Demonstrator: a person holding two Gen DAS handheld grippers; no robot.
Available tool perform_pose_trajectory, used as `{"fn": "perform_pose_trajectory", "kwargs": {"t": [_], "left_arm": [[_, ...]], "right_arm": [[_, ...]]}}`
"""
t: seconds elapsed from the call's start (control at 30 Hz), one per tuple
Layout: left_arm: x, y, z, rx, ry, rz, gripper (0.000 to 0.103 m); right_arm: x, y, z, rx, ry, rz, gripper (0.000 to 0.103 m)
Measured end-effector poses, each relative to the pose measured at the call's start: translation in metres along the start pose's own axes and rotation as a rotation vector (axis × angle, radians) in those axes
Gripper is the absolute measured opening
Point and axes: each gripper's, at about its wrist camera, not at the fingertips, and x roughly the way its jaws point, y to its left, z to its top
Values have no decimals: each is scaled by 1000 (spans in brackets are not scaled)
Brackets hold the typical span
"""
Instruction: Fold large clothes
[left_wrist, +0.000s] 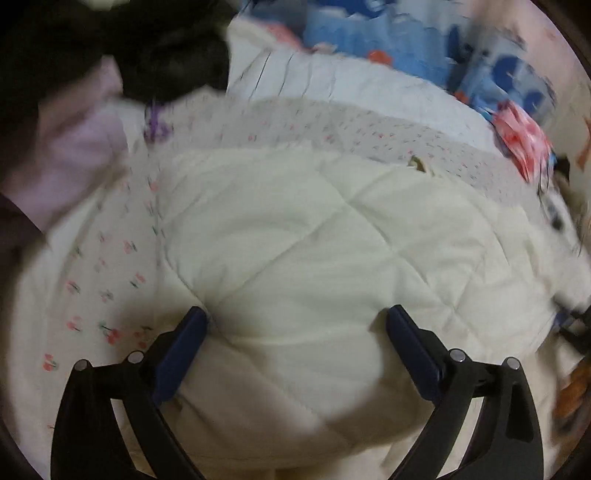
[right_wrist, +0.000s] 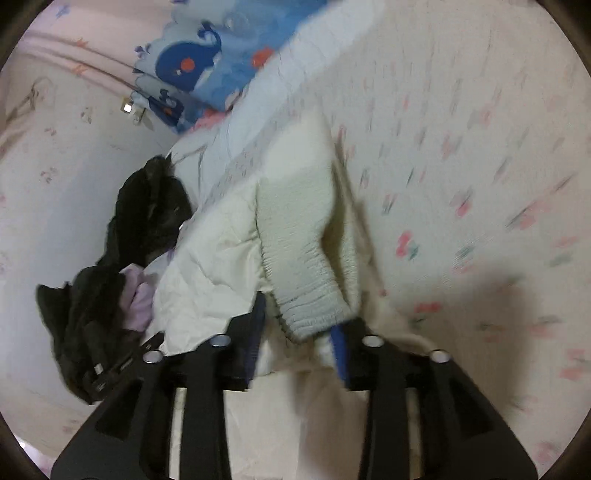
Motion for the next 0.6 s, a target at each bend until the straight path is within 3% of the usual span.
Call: {"fn": "perform_pose_trajectory", "kwargs": {"t": [0.03,0.1,0.13,0.2,0.3,0.37,0.43,0.47,0.5,0.6], "left_arm": [[-12,-3,-1,13,-22,10,94],[-29,-3,2,14,-67,-4,94],[-43,-5,5,15,-115,-11,94],[-55,-6,9,19,-168,-4,94],[-58,-3,14,-8,-216,12,96],[-36,3,17,-35,-188,40,96],[-5,8,7,-64,-119,50,96],[7,8,0,-64,-90,43,96],[13,5,-7,-39,-110,35,96],[6,-12,-11,45,-143,105,96]], "right_arm": [[-10,4,0,-17,-30,-29,37],[-44,20,5,-70,-180,-107,47],[-56,33,7,-115,-246,-97,51],[-53,66,11,-206,-270,-77,61],[-8,125,13,-416,-198,-77,66],[37,139,12,-512,-129,-160,66],[92,117,14,-523,-24,-290,63],[119,93,16,-508,29,-306,58],[125,79,19,-476,22,-276,55],[116,79,23,-422,5,-286,46]]}}
